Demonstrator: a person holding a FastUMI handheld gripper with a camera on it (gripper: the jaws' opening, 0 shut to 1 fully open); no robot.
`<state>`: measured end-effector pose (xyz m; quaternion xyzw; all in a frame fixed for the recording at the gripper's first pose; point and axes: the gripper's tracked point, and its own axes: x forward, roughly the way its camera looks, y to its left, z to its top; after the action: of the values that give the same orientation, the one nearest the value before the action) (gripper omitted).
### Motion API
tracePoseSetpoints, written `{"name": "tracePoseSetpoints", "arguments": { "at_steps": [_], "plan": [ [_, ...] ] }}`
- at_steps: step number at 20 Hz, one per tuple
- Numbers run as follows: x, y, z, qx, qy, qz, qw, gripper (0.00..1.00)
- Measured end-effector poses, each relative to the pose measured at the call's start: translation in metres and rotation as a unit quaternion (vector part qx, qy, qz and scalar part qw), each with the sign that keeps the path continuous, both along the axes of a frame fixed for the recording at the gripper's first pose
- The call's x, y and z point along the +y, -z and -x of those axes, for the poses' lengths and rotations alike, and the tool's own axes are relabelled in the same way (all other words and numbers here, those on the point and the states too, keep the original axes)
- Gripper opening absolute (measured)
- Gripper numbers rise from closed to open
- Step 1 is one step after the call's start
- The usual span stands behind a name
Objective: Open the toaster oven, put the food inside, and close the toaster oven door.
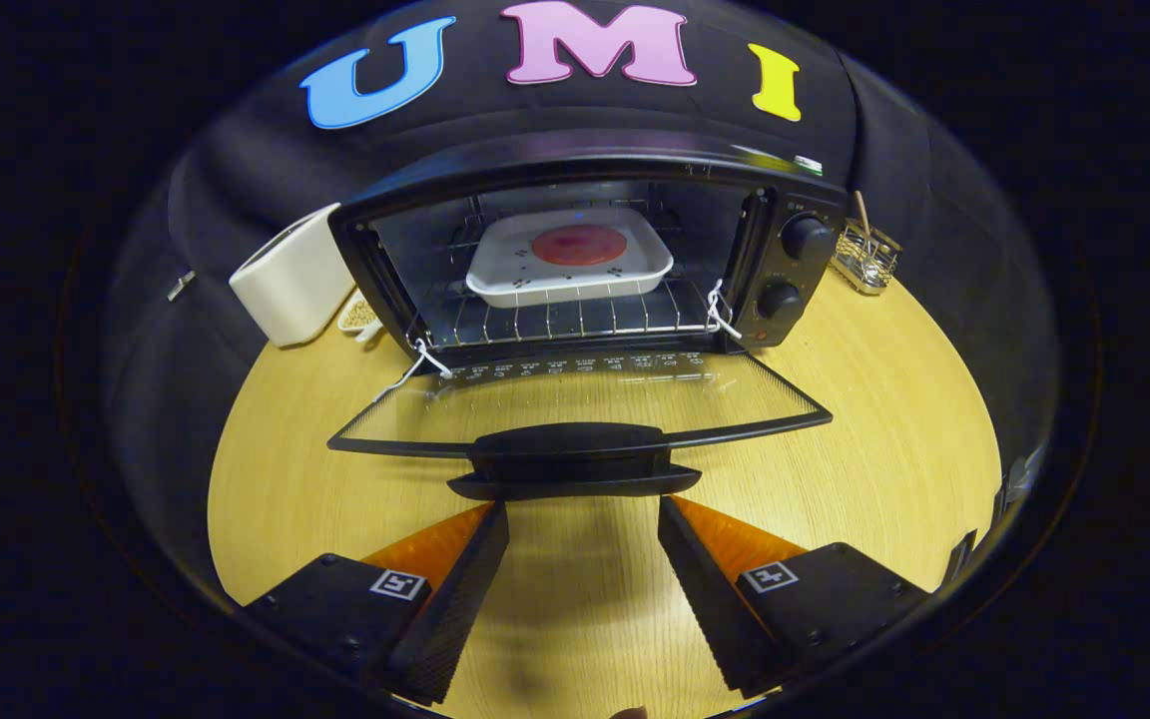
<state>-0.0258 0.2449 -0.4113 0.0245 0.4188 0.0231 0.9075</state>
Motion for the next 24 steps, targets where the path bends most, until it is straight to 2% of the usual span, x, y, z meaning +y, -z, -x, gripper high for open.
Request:
{"name": "tracePoseSetpoints", "arguments": {
  "at_steps": [14,24],
  "plan": [
    [-0.002,-0.095,-0.039,-0.09,0.018,-0.04,0.995,0.99],
    [-0.043,-0.159,-0.044,-0.171,0.018,-0.046,0.984,0.99]
  ]
}}
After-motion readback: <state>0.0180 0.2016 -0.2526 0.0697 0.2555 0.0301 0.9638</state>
